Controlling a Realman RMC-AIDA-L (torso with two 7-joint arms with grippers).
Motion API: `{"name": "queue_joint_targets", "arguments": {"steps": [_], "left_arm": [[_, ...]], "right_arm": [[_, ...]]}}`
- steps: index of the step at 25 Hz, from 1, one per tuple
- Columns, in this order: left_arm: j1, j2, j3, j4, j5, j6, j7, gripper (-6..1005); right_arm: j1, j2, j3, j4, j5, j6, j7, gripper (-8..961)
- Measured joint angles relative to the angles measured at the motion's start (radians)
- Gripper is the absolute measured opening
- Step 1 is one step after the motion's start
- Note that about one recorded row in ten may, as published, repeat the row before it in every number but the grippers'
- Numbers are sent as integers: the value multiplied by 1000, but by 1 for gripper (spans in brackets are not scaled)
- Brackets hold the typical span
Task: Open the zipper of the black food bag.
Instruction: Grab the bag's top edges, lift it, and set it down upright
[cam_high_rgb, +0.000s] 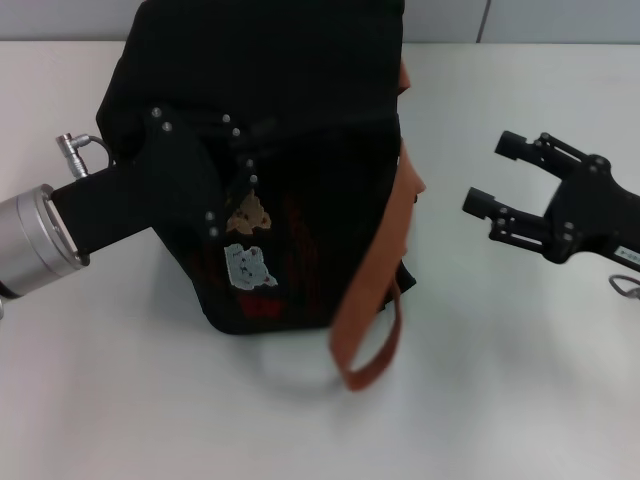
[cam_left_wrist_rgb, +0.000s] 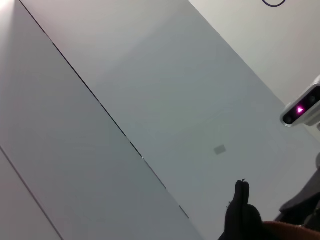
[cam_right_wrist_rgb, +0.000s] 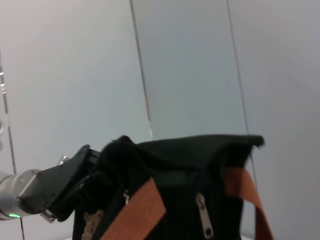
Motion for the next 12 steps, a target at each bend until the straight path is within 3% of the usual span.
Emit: {"name": "queue_joint_targets", "arguments": {"steps": [9, 12], "left_arm": [[-6, 0, 0, -14, 6, 0, 0, 70], [-6, 0, 0, -15, 6, 0, 0, 71]], "right_arm": [[106, 10, -4, 74, 12, 70, -106, 792], [127, 10, -8, 89, 12, 100, -114, 665]]}}
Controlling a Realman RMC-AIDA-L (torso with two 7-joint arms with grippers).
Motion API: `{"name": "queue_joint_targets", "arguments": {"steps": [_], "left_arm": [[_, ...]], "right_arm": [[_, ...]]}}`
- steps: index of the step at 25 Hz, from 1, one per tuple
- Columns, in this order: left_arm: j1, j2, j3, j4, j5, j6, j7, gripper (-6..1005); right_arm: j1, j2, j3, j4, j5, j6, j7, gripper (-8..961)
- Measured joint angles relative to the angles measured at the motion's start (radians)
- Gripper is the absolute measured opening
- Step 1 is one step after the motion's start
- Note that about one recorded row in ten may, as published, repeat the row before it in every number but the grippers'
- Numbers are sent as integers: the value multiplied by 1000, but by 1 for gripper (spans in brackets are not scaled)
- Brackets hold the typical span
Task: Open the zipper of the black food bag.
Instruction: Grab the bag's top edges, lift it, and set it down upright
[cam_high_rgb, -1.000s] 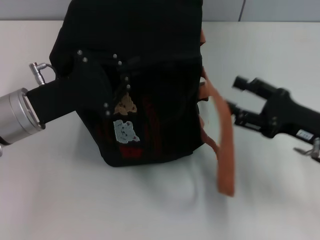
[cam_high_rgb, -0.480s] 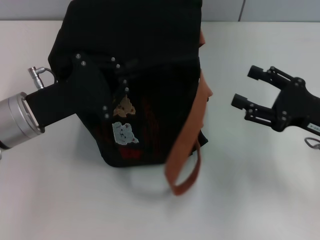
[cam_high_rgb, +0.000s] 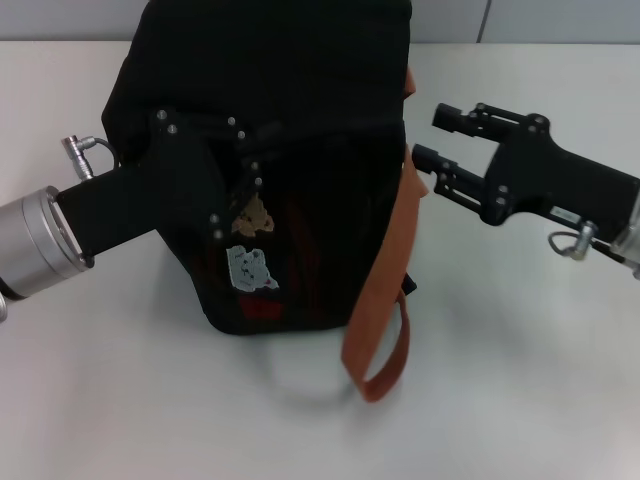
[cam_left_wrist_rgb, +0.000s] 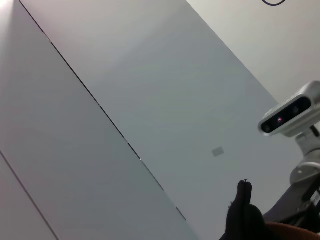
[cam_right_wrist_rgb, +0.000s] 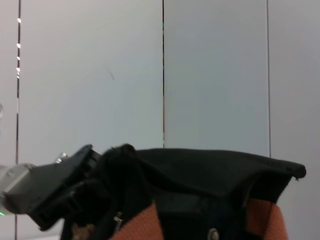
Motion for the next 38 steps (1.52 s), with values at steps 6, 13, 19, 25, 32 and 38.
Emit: {"name": "queue_joint_targets", "arguments": {"steps": [6, 13, 19, 25, 32, 38], "left_arm": [[5, 0, 0, -1, -5, -1, 0, 71], [3, 0, 0, -10, -7, -9, 0, 70], [3, 0, 0, -10, -7, -11, 1, 70], [2, 0, 0, -11, -5, -11, 1, 71], [4, 0, 0, -11, -1, -11, 2, 70], [5, 0, 0, -11, 0, -11, 2, 70]], "right_arm": [[38, 0, -39, 9, -6, 69, -4, 414], [51, 0, -98, 6, -6, 82, -5, 294], [63, 0, -93, 4, -2, 88, -5, 256], [89, 0, -96, 2, -1, 92, 5, 255], [114, -2, -122, 2, -8, 116, 32, 257], [117, -3, -137, 2, -9, 117, 33, 193]]}}
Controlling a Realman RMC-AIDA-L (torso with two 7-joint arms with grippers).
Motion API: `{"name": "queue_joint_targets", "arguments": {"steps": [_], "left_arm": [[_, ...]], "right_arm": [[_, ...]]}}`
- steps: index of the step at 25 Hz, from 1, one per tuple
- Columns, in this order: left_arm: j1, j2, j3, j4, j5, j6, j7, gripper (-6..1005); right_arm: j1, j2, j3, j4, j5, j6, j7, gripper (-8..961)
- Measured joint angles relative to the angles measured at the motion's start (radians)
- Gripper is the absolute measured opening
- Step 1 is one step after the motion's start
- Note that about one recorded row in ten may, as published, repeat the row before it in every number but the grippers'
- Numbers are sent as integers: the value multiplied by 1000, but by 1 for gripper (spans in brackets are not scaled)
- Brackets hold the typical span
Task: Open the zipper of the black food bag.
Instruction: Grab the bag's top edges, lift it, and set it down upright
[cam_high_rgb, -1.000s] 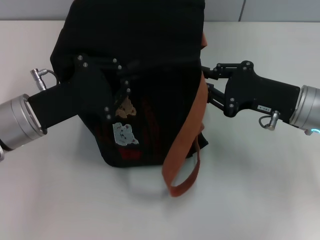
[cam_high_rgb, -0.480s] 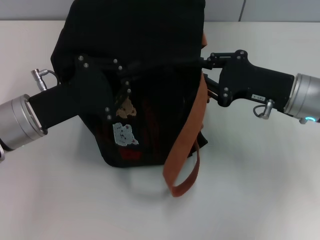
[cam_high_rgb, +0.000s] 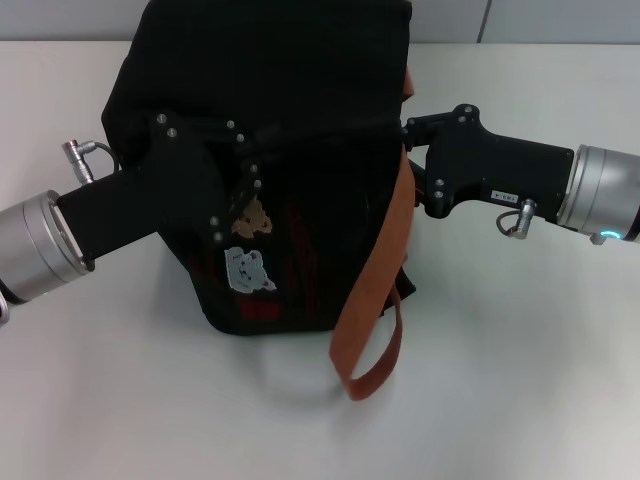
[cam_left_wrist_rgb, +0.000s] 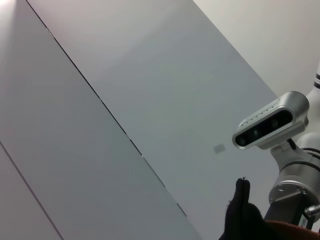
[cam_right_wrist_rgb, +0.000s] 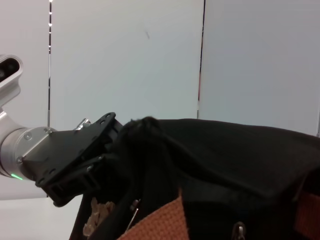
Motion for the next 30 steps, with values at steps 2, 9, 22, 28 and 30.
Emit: {"name": "queue_joint_targets", "arguments": {"steps": [2, 9, 22, 28, 30], "left_arm": [[0, 0, 0, 0, 0, 0, 0, 70], [0, 0, 0, -8, -1, 0, 4, 71], [0, 0, 0, -12, -5, -1, 12, 71], [-1, 0, 0, -12, -4, -1, 14, 71], [-2, 0, 0, -13, -5, -1, 22, 71]], "right_arm": [[0, 0, -4, 0, -1, 0, 0, 168], [-3, 0, -12, 0, -2, -11, 5, 90], [-23, -5, -13, -70, -40, -90, 137, 18], [-15, -5, -30, -105, -81, -87, 238, 1], [-14, -5, -34, -107, -81, -84, 253, 1]]}}
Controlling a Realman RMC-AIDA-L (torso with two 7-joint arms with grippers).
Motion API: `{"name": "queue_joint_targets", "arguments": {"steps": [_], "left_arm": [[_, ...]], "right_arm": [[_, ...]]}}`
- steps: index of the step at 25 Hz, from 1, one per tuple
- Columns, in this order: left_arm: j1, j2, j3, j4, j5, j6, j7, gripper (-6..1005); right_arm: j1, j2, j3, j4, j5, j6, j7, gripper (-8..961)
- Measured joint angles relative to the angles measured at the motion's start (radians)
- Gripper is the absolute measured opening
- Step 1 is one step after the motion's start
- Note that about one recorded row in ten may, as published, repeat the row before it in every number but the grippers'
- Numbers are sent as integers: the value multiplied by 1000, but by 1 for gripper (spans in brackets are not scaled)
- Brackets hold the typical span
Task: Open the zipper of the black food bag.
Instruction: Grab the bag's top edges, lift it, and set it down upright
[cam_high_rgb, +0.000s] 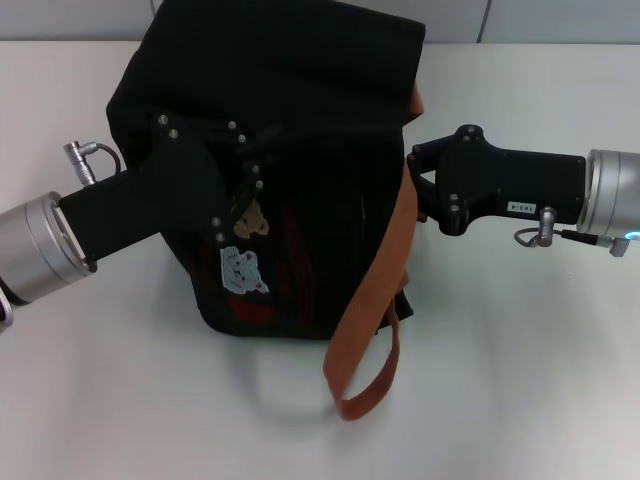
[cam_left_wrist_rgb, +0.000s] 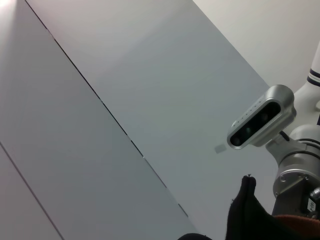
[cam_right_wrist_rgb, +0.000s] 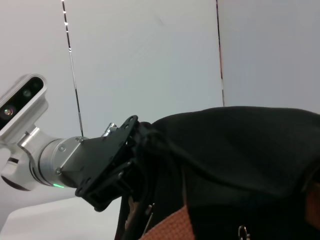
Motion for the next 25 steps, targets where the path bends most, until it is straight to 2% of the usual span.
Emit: {"name": "queue_joint_targets", "arguments": {"steps": [8, 13, 25], "left_arm": [[4, 0, -8, -2, -1, 4, 5, 70], [10, 2, -11, -2, -9, 14, 6, 70], [37, 8, -26, 10, -88, 25, -4, 70]], "right_arm": [[0, -7, -1, -31, -13, 20, 155, 2], [5, -15, -2, -40, -90, 81, 242, 2], [6, -22, -4, -30, -202, 117, 296, 0]]}}
